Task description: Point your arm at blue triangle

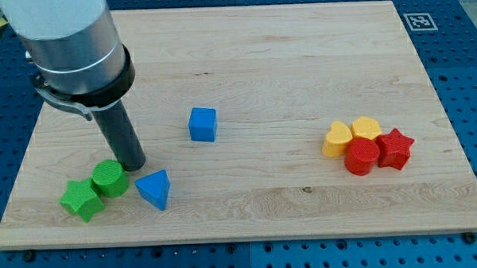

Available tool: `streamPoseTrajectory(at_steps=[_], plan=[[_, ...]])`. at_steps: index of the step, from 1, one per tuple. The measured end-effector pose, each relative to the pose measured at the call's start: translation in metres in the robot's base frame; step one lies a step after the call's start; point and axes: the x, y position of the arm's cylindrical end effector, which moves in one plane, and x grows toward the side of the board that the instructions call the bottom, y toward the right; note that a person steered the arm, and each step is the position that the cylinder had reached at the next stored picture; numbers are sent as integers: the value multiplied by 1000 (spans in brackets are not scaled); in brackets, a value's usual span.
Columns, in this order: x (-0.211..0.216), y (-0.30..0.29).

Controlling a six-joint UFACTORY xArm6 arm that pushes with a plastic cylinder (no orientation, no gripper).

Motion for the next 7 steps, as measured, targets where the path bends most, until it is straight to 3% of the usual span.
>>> streamPoseTrajectory(at_steps=[2, 4, 6, 7], plan=[[2, 9], [11, 140], [95, 99], [95, 60]])
